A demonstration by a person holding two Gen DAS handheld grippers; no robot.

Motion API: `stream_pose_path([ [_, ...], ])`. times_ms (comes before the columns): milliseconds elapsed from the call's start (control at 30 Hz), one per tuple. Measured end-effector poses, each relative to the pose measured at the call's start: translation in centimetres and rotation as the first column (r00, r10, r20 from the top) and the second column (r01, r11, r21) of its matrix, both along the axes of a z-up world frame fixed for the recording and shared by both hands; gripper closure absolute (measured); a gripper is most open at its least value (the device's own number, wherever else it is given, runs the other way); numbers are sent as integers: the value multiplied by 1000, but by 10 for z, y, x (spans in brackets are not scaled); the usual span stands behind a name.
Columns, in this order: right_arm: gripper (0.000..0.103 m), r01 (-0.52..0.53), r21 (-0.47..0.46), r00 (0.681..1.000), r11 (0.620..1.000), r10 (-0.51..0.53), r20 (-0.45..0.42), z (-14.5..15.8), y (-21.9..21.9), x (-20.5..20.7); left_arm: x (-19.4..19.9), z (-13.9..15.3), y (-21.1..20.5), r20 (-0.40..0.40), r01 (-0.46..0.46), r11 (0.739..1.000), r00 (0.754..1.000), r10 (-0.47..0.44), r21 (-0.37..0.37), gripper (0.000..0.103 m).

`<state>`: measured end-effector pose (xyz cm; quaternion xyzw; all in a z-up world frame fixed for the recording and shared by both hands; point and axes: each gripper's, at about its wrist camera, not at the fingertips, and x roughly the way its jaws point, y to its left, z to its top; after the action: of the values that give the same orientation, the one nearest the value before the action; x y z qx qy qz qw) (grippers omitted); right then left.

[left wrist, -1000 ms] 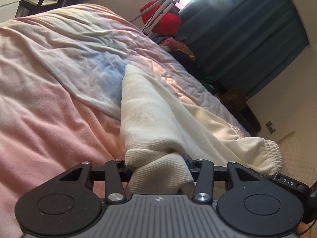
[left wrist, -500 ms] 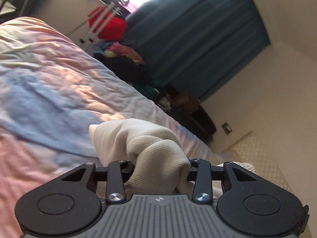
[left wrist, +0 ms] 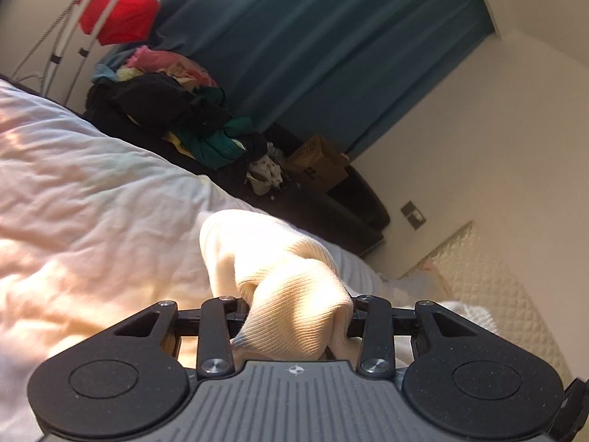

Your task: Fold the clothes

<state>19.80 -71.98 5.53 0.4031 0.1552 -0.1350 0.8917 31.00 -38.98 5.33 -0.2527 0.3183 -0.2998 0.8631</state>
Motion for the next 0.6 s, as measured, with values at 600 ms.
stream_pose_path([
  [600, 63, 86, 174, 992, 981, -69, -102, -205, 13, -76, -33, -173, 9, 62, 128, 955, 987, -150, 269, 30],
])
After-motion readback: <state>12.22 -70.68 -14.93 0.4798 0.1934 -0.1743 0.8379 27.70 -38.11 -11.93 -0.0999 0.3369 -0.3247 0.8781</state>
